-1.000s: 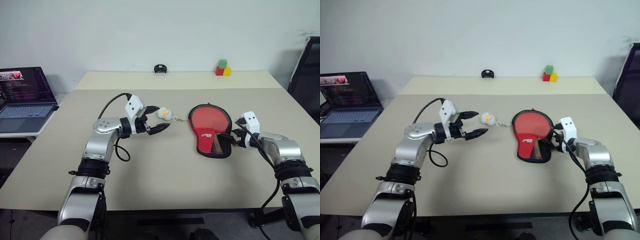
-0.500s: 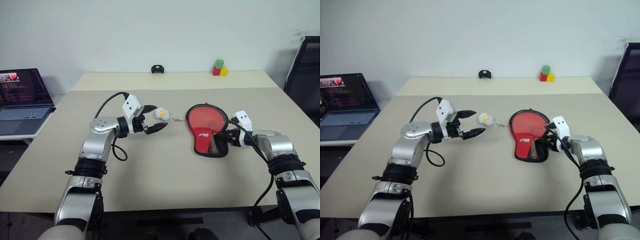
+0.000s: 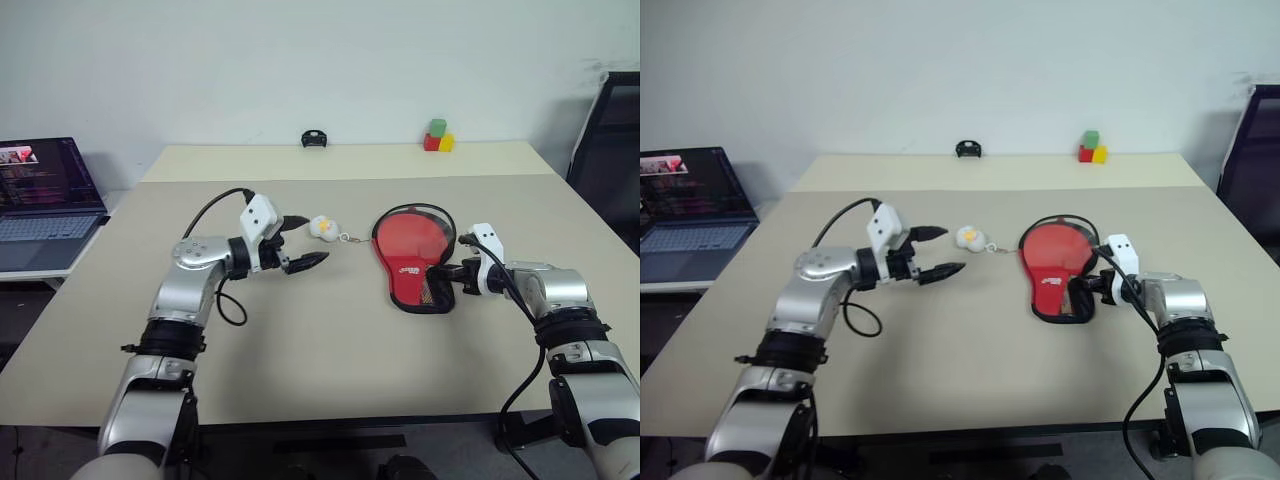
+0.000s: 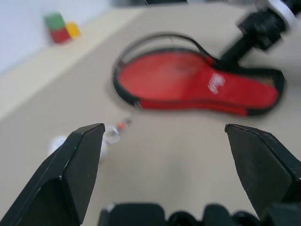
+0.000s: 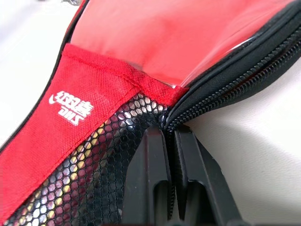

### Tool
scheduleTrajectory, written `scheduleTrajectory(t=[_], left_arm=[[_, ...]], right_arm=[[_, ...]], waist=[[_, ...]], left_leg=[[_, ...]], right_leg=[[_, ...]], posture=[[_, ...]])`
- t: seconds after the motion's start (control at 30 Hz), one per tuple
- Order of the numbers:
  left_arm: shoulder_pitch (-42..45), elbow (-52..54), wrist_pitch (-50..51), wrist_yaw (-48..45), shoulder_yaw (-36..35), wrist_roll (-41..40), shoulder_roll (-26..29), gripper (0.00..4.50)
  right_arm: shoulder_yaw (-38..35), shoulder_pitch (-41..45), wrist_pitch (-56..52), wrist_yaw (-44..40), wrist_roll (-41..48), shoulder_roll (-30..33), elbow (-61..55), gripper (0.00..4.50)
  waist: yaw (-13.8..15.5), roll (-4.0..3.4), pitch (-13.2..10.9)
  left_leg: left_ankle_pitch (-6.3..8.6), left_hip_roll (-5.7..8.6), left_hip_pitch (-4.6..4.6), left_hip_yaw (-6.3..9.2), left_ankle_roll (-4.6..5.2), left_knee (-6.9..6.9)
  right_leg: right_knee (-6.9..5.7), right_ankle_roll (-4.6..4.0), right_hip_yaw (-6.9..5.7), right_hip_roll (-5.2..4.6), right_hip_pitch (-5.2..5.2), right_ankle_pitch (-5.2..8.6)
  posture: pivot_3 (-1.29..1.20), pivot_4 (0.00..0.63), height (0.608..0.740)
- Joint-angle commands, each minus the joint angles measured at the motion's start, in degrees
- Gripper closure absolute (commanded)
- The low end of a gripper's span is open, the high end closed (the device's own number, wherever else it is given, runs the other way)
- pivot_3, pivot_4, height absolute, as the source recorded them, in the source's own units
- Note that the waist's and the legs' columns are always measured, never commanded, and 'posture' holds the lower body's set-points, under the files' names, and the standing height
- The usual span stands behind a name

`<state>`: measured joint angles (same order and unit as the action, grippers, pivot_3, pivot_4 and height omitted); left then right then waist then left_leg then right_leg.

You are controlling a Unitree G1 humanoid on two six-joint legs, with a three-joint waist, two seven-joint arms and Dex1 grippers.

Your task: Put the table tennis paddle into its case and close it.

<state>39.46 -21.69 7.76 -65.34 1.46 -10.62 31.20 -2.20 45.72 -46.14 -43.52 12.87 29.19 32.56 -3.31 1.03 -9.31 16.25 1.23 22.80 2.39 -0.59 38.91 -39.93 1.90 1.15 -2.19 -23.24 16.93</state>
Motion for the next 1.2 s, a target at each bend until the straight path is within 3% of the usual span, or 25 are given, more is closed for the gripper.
scheduleTrajectory(t=[0.03,0.37,0.77,1.2], left_arm=[[-4.1,5.9,1.8,-6.1,0.5,-2.6,4.3,0.0],[-16.3,17.6,6.9,-12.7,-0.1,-7.5,12.3,0.0],[-22.9,28.8,12.6,-11.0,-0.7,-12.0,13.9,0.0],[-26.9,33.1,13.0,-14.9,0.5,-13.9,17.6,0.0]], right_arm=[[1.2,-2.2,-4.0,-0.3,3.1,-3.1,-10.2,4.5],[2.9,-8.4,-13.2,4.0,6.9,-9.6,-28.1,4.5],[-4.5,-19.8,-33.3,16.0,12.9,-12.7,-52.5,4.5],[-6.0,-26.5,-44.7,19.5,18.2,-17.3,-65.9,4.5]], waist=[[-0.2,-0.01,0.0],[0.5,-0.06,0.0],[1.5,-0.06,0.0],[1.4,-0.08,-0.1]], left_leg=[[0.0,-0.02,0.02,0.0,0.0,-0.03],[0.01,0.01,0.09,0.14,0.0,-0.04],[0.01,0.02,0.13,0.25,0.01,-0.05],[0.01,0.02,0.09,0.3,0.01,-0.1]], right_leg=[[0.01,-0.01,0.01,0.0,-0.03,0.01],[0.04,-0.05,-0.08,-0.05,-0.05,0.03],[0.11,-0.06,-0.15,-0.04,-0.02,0.04],[0.11,-0.11,-0.2,-0.01,0.02,0.08]], posture=[[0.0,0.15,0.74],[0.0,0.15,0.74],[0.0,0.15,0.74],[0.0,0.15,0.74]])
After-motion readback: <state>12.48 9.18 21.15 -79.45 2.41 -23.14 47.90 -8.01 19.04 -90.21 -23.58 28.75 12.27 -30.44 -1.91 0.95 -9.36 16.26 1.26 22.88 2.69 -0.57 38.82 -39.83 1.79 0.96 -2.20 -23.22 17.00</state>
